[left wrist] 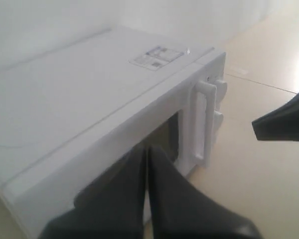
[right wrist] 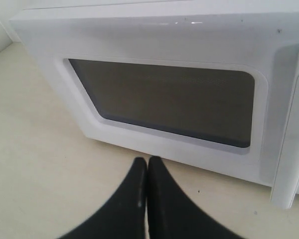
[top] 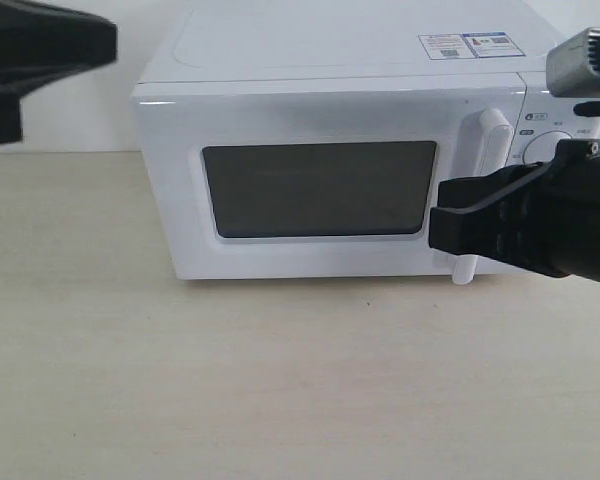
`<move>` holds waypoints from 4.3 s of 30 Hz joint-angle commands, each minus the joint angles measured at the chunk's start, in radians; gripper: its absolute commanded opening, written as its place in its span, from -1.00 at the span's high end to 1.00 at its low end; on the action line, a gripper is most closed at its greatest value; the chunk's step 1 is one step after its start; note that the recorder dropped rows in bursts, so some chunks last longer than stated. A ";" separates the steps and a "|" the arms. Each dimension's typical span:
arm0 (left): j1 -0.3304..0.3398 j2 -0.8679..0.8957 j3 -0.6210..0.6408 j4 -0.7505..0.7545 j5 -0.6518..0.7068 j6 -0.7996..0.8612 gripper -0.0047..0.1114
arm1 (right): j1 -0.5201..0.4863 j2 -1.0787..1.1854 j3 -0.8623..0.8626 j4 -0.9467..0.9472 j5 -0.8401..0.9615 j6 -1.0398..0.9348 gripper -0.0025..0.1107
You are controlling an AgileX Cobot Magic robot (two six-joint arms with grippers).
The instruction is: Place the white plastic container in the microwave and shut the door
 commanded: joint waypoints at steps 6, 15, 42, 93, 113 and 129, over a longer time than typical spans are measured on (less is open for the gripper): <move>0.003 -0.371 0.012 0.090 -0.031 -0.180 0.85 | -0.002 -0.011 0.003 -0.001 0.000 -0.010 0.96; 0.032 -0.688 0.112 0.465 -0.029 -0.579 0.85 | -0.002 -0.011 0.003 -0.001 -0.017 -0.010 0.96; 0.186 -0.950 0.728 0.913 -0.456 -1.153 0.85 | -0.002 -0.011 0.003 -0.001 -0.022 -0.008 0.96; 0.288 -0.950 0.818 1.174 -0.163 -1.306 0.85 | -0.002 -0.011 0.003 -0.001 -0.024 -0.008 0.96; 0.288 -0.950 0.818 1.174 -0.163 -1.302 0.85 | -0.002 -0.111 0.003 -0.001 -0.007 -0.011 0.96; 0.288 -0.950 0.818 1.174 -0.163 -1.302 0.85 | -0.221 -0.867 0.338 -0.023 0.011 -0.036 0.96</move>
